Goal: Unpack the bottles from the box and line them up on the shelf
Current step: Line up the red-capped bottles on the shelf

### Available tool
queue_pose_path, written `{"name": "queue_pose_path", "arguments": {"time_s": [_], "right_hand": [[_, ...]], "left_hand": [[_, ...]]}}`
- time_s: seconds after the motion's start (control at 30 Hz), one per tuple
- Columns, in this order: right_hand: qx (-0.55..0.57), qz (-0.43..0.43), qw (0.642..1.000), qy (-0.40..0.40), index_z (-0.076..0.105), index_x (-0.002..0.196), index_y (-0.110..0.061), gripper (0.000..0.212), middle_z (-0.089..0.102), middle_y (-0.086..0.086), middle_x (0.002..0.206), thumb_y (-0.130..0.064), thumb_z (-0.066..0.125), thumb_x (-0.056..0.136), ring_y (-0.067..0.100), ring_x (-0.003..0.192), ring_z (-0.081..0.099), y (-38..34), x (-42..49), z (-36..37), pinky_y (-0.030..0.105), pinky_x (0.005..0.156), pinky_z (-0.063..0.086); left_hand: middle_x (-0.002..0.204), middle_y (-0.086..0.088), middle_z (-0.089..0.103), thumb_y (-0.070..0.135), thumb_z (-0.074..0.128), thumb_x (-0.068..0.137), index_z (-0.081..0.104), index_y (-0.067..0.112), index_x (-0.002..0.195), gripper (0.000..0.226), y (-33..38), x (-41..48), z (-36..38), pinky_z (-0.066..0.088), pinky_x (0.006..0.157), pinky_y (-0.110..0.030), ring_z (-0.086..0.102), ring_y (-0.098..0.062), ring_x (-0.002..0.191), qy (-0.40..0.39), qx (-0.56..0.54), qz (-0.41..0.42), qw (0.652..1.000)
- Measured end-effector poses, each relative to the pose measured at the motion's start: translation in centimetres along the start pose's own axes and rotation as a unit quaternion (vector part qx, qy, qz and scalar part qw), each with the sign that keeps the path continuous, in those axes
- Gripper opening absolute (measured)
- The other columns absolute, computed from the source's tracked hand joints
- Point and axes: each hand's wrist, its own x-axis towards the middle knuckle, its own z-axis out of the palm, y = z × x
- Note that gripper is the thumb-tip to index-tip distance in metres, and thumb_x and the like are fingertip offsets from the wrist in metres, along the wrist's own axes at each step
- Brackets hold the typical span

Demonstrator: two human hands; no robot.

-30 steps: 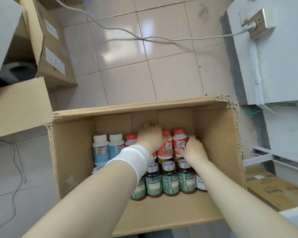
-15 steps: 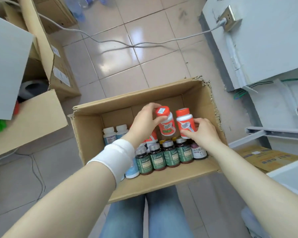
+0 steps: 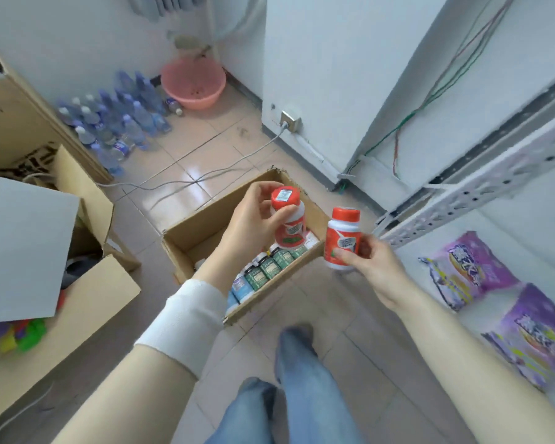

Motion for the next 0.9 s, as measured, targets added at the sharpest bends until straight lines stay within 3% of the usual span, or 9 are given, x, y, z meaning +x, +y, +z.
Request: {"name": "queue_pose_path", "arguments": {"time_s": [0.13,0.23,0.37,0.53,0.7,0.8,0.9], "right_hand": [[0.074,-0.045,0.994,0.059,0.058,0.101,-0.016,0.028,0.065,0.006,0.104,-0.004,0.069,0.079,0.015,0.092,0.06,-1.9,-7.8,-4.4,0.026,0.088,0.047],[0.088,-0.085,0.987,0.109,0.059,0.105,-0.014,0.03,0.067,0.005,0.104,-0.005,0.07,0.079,0.016,0.096,0.062,-2.7,-13.3,-8.8,0.027,0.09,0.048],[0.112,-0.137,0.971,0.161,0.062,0.09,-0.022,0.021,0.068,-0.004,0.089,-0.005,0.069,0.079,0.007,0.08,0.062,-2.3,-21.0,-16.1,0.018,0.074,0.048],[0.141,-0.189,0.943,0.237,0.061,0.092,-0.022,0.023,0.068,-0.008,0.089,-0.004,0.068,0.079,-0.003,0.076,0.064,0.9,-32.0,-28.2,0.008,0.067,0.049],[0.177,-0.224,0.911,0.296,0.061,0.098,-0.022,0.029,0.07,-0.01,0.092,-0.012,0.07,0.072,0.0,0.083,0.066,5.0,-42.5,-40.4,0.013,0.072,0.052],[0.191,-0.233,0.894,0.33,0.061,0.102,-0.022,0.043,0.07,-0.006,0.1,-0.025,0.07,0.059,0.007,0.095,0.065,6.8,-47.2,-46.1,0.022,0.087,0.049],[0.188,-0.23,0.879,0.374,0.061,0.102,-0.021,0.035,0.07,-0.005,0.1,-0.018,0.071,0.068,0.01,0.097,0.064,8.1,-50.1,-51.2,0.026,0.089,0.046]], "left_hand": [[0.111,-0.002,0.058,0.013,0.059,0.09,0.048,0.018,0.113,0.026,7.4,-4.7,3.9,0.054,0.081,-0.03,0.061,-0.019,0.105,-0.029,-0.057,0.031,0.997],[0.106,0.0,0.059,0.012,0.058,0.091,0.048,0.017,0.114,0.026,12.4,-8.1,8.1,0.053,0.082,-0.023,0.06,-0.016,0.101,-0.063,-0.086,0.066,0.992],[0.101,0.003,0.062,0.01,0.058,0.091,0.051,0.012,0.119,0.029,18.9,-13.1,15.5,0.053,0.072,-0.011,0.062,-0.004,0.089,-0.124,-0.095,0.129,0.979],[0.094,0.006,0.066,0.01,0.057,0.09,0.056,0.013,0.115,0.026,26.7,-20.8,27.5,0.055,0.068,-0.012,0.065,0.008,0.072,-0.201,-0.119,0.201,0.951],[0.093,0.004,0.069,0.018,0.057,0.09,0.06,0.019,0.106,0.015,33.1,-28.3,40.6,0.055,0.07,-0.018,0.067,-0.001,0.079,-0.277,-0.13,0.237,0.922],[0.087,0.006,0.067,0.02,0.056,0.091,0.059,0.015,0.106,0.016,36.0,-31.7,47.4,0.056,0.066,-0.018,0.067,-0.001,0.075,-0.319,-0.123,0.244,0.907],[0.089,0.005,0.067,0.017,0.057,0.091,0.057,0.011,0.11,0.02,38.3,-33.9,53.4,0.058,0.072,-0.018,0.066,-0.003,0.078,-0.352,-0.115,0.246,0.896]]}}
